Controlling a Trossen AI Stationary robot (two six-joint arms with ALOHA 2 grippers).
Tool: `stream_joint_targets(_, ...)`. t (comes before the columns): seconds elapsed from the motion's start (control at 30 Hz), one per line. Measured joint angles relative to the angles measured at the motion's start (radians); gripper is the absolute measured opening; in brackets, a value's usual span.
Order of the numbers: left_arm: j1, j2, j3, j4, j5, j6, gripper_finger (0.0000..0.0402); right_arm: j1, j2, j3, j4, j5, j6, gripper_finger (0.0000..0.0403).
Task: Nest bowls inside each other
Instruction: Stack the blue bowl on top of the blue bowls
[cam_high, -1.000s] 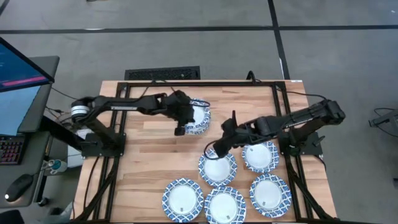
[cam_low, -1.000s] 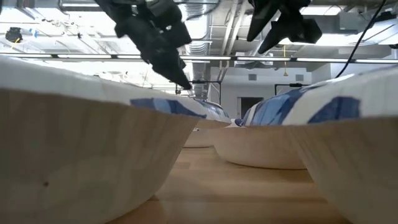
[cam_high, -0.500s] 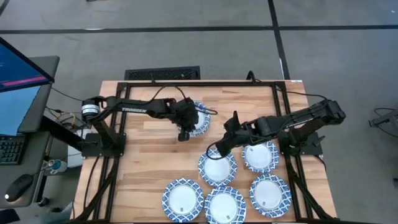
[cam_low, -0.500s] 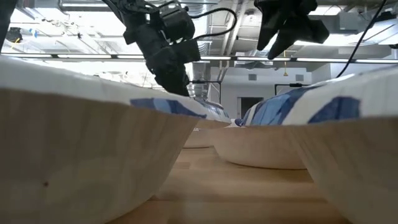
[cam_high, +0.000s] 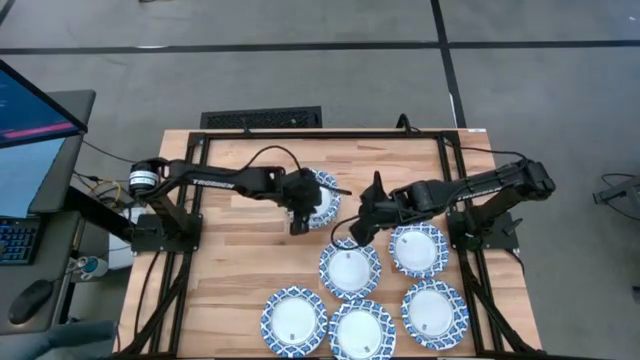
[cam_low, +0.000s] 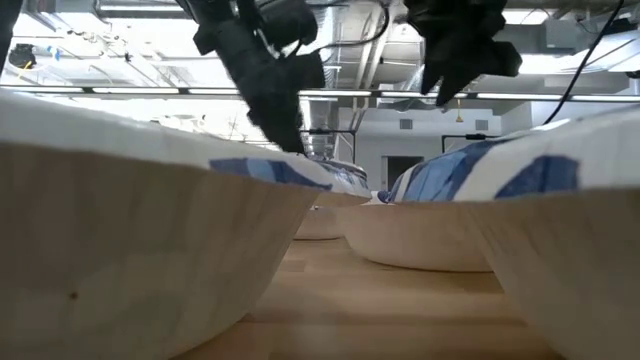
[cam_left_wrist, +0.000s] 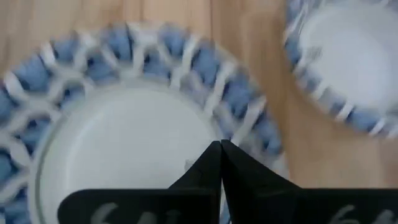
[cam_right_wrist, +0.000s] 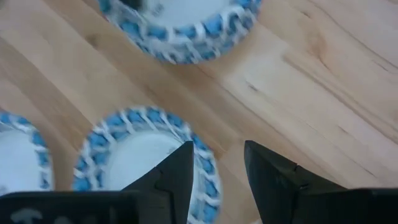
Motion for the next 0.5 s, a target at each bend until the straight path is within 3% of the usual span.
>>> stream_joint_targets(0.13, -0.023, -0.017, 0.017, 0.039, 0.092, -0.046, 0.0000, -0.002, 0.000, 0.000, -0.080, -0.014, 0.013, 0.0165)
stream_joint_targets(0.3, -0.049, -0.009, 0.015, 0.038, 0.039, -0.045, 0.0000, -0.002, 0.000, 0.000, -0.103, -0.022, 0.027, 0.0171)
stream_joint_targets(0.5, -0.030, -0.051, 0.092, 0.031, 0.039, -0.045, 0.0000, 0.001, 0.004, -0.084, -0.047, -0.185, 0.049, 0.0181)
